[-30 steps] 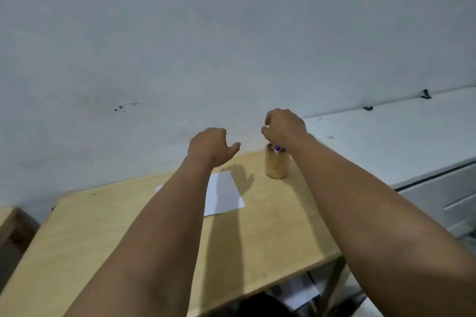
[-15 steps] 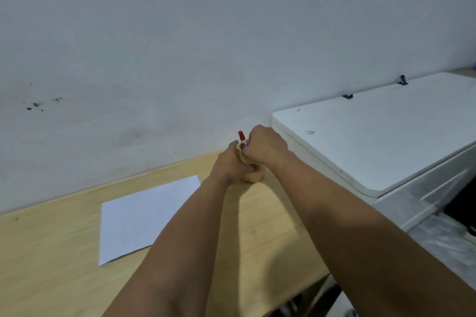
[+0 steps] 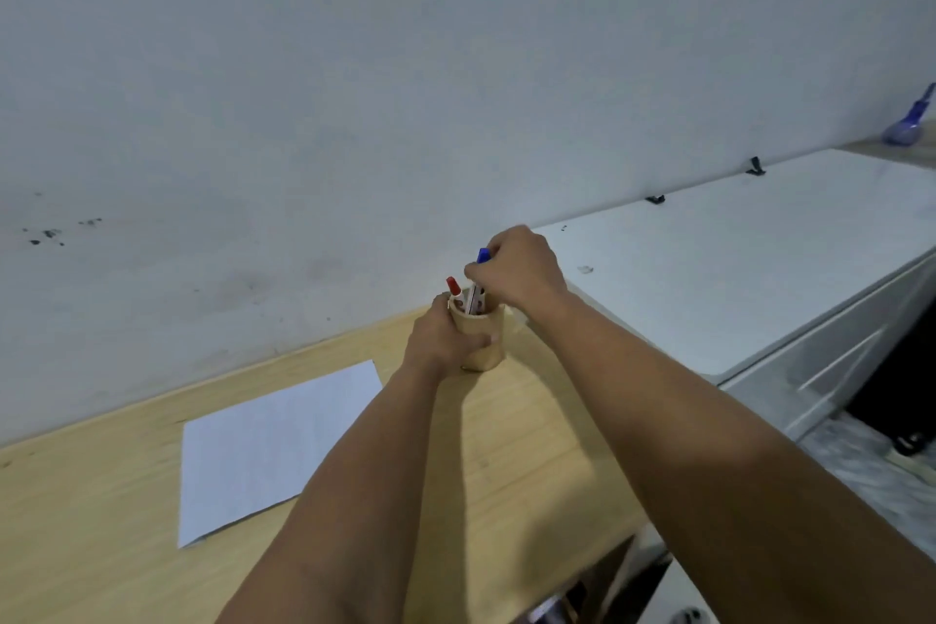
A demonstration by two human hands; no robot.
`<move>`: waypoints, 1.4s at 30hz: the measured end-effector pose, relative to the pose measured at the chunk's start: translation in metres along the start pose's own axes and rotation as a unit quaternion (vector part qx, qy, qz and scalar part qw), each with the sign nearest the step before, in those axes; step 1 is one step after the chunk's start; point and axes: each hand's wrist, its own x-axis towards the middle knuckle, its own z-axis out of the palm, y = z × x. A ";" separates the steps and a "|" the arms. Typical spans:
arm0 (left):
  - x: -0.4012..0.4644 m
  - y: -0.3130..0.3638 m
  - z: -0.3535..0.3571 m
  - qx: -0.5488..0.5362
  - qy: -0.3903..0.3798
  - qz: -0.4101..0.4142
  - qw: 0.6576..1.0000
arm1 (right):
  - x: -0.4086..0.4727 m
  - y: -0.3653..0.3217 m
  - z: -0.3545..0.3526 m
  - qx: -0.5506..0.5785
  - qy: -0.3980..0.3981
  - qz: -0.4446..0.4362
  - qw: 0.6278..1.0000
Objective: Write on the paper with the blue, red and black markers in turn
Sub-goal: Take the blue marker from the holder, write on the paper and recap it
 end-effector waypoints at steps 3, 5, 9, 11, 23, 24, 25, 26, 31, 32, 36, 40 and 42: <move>-0.011 0.008 -0.014 0.046 -0.012 0.008 0.999 | -0.001 -0.018 -0.031 0.063 0.046 -0.037 0.996; -0.019 0.015 -0.032 0.078 -0.013 0.017 0.997 | -0.002 -0.031 -0.048 0.134 0.064 -0.058 0.987; -0.036 0.025 -0.090 0.117 0.035 0.032 0.992 | -0.008 -0.055 -0.062 0.234 0.056 -0.098 0.966; -0.050 0.026 -0.121 0.109 0.080 0.033 0.990 | -0.017 -0.068 -0.055 0.289 0.024 -0.114 0.950; -0.162 -0.040 -0.243 0.004 0.228 -0.020 0.973 | -0.122 -0.136 0.080 0.268 -0.365 -0.076 0.888; -0.169 -0.049 -0.250 0.030 0.225 -0.030 0.973 | -0.128 -0.142 0.091 0.254 -0.374 -0.097 0.887; -0.176 -0.058 -0.257 0.048 0.217 -0.039 0.974 | -0.133 -0.149 0.100 0.252 -0.377 -0.112 0.884; -0.181 -0.067 -0.263 0.055 0.204 -0.047 0.976 | -0.138 -0.155 0.108 0.252 -0.380 -0.123 0.881; -0.187 -0.101 -0.280 0.044 0.182 -0.060 0.980 | -0.146 -0.179 0.149 0.236 -0.401 -0.161 0.871; -0.185 -0.107 -0.284 0.038 0.195 -0.066 0.978 | -0.145 -0.180 0.157 0.226 -0.394 -0.167 0.875; -0.186 -0.145 -0.308 0.097 0.275 -0.109 0.950 | -0.126 -0.168 0.182 0.161 -0.336 -0.182 0.910; -0.187 -0.194 -0.309 0.359 0.243 -0.129 0.892 | -0.105 -0.142 0.194 0.278 -0.286 -0.086 0.913; -0.181 -0.213 -0.293 0.423 0.193 -0.144 0.874 | -0.101 -0.134 0.201 0.290 -0.273 -0.069 0.915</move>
